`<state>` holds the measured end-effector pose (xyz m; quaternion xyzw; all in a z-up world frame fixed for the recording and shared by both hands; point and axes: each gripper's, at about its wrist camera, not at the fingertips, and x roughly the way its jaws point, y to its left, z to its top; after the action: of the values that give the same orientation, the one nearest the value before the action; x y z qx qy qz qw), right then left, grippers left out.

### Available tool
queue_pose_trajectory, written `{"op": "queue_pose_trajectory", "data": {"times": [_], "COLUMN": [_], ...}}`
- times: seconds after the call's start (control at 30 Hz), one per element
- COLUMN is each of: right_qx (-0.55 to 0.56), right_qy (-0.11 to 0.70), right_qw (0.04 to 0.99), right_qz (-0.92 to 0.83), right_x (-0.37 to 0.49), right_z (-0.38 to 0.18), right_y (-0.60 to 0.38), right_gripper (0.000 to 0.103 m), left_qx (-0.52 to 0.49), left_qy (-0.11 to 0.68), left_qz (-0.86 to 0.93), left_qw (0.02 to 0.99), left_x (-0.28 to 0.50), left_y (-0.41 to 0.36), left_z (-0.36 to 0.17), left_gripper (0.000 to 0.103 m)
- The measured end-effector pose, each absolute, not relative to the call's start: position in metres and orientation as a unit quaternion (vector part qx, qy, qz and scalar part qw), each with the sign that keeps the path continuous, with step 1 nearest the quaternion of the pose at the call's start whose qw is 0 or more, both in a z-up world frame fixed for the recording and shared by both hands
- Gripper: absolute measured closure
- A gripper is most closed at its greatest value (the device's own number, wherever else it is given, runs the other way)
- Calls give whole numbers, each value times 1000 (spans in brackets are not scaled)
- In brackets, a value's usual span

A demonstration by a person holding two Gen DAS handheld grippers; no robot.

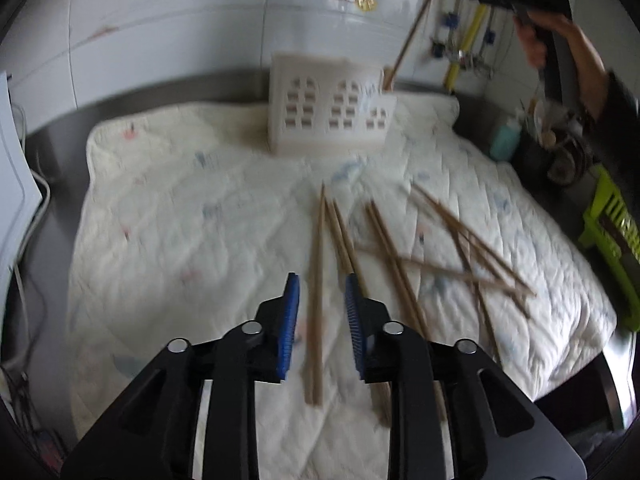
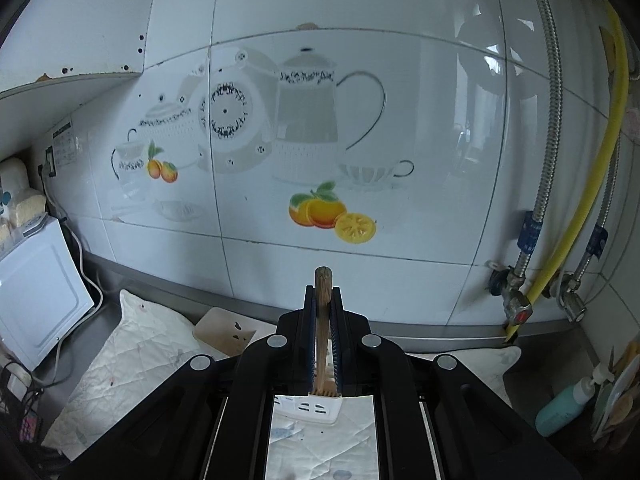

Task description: Organize utensils

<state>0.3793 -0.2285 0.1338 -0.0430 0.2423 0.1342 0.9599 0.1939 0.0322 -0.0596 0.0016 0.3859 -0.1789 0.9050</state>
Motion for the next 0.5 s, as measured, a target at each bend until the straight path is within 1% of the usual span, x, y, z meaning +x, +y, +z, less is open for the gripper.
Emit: {"op": "queue_pose_trajectory", "data": {"times": [0.1,0.33,0.5], "right_qx": [-42,-44,-45], "right_qy": [244,240,238], "right_qw": [960,960,961], "right_qz": [134,135,136], "right_x": [380,377,375], "right_z": [133,136,137], "right_y": [-230,-232,-232], "right_gripper": [96,96,96], "left_qx": [-11,4,-3], "left_qy": [406,436,436], "left_qz": [-184,-166,-153], "left_qw": [895,884,887], "left_x": [188,180,179], "left_y": [31,28,32], "left_z": [-79,-110,-116], "left_gripper": [77,78,79]}}
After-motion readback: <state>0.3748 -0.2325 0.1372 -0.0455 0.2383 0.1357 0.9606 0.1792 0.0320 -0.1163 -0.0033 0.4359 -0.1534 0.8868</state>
